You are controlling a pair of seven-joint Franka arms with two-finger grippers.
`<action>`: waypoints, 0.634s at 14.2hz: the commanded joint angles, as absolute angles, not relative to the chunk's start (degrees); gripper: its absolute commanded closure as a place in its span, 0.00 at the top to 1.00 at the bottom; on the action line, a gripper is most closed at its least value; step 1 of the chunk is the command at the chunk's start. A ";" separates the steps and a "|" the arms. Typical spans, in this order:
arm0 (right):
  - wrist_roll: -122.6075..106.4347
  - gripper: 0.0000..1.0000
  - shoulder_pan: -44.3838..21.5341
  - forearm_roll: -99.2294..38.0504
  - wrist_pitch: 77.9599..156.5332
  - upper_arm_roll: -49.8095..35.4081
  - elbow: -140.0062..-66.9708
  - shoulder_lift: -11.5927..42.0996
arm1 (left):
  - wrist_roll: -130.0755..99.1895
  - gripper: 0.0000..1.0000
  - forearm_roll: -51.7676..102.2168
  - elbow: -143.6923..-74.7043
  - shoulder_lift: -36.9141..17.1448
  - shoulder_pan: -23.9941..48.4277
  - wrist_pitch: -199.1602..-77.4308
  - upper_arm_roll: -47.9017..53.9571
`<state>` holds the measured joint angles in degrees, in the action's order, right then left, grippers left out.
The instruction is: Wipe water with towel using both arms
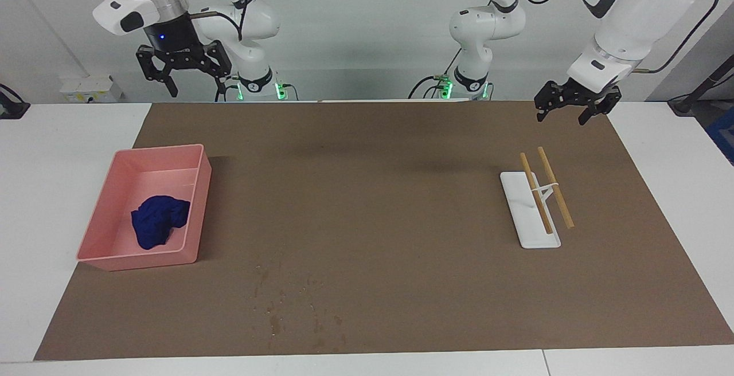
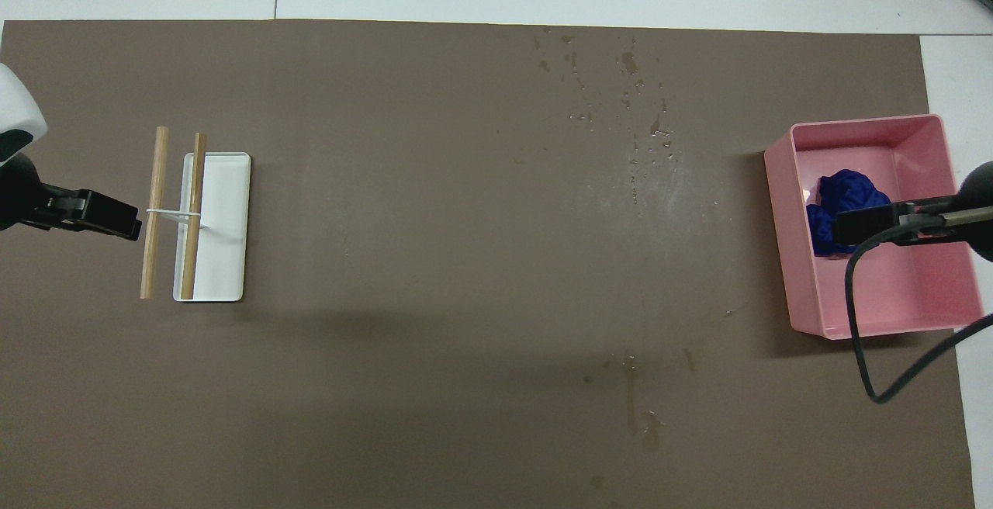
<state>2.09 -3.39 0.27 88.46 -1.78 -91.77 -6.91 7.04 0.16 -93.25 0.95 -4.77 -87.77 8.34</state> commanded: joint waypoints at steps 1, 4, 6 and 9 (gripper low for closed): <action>2.90 1.00 -3.78 2.54 87.02 -1.58 -89.92 -5.20 | 7.65 1.00 0.26 -94.75 2.46 -4.57 -87.71 8.00; 2.81 1.00 -2.99 2.99 81.47 -1.49 -81.31 0.26 | 7.65 1.00 0.26 -94.75 2.46 -4.57 -87.71 8.00; 2.72 1.00 -3.51 2.99 82.08 -1.49 -82.78 0.00 | 7.65 1.00 0.26 -94.75 2.46 -4.57 -87.71 8.00; 2.46 1.00 -2.90 2.73 85.33 -1.49 -86.38 -1.05 | 7.65 1.00 0.26 -94.75 2.46 -4.57 -87.71 8.00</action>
<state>2.09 -3.34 2.18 83.68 -1.41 -84.81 -0.51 7.04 0.16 -93.25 0.95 -4.77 -87.77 8.34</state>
